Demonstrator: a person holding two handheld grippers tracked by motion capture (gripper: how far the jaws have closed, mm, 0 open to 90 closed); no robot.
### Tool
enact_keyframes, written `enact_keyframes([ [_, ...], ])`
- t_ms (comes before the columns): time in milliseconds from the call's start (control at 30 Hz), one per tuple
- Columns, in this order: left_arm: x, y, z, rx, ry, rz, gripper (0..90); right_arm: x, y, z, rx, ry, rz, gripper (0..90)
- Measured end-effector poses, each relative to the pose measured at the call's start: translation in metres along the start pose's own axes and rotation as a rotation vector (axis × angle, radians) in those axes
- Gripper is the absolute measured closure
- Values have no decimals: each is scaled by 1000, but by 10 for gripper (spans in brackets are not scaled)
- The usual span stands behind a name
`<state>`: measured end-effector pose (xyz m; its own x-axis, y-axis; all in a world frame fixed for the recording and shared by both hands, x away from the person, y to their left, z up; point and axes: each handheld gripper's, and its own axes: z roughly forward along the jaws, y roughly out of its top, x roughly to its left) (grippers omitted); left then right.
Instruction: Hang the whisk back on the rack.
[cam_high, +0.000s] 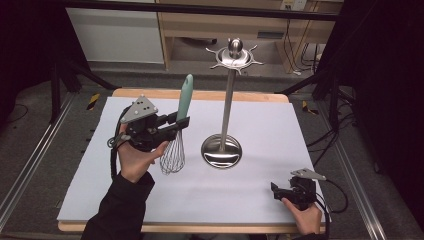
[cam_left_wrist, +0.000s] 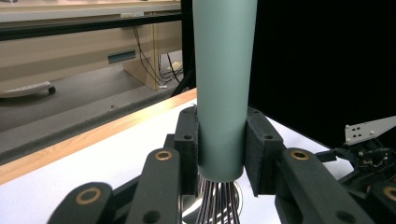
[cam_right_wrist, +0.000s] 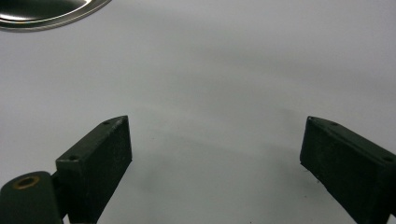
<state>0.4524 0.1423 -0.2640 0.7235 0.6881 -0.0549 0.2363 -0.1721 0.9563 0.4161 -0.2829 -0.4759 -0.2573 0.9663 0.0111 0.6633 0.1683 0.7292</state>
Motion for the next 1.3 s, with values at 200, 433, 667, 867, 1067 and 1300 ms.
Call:
enact_keyframes([
  [200,-1,9,4,-8,-10,0,689,0,0,0,0,0,0,94],
  [433,-3,18,9,-1,-11,18,688,0,0,0,1,1,-3,94],
  [667,-3,27,18,18,0,30,688,0,0,0,-1,4,-1,94],
  [867,-3,32,24,39,10,42,688,0,0,0,1,2,-3,94],
  [1067,-3,35,28,44,11,40,688,0,1,0,1,4,-3,94],
  [1300,-3,36,33,56,4,42,688,-1,1,0,-2,3,-1,94],
])
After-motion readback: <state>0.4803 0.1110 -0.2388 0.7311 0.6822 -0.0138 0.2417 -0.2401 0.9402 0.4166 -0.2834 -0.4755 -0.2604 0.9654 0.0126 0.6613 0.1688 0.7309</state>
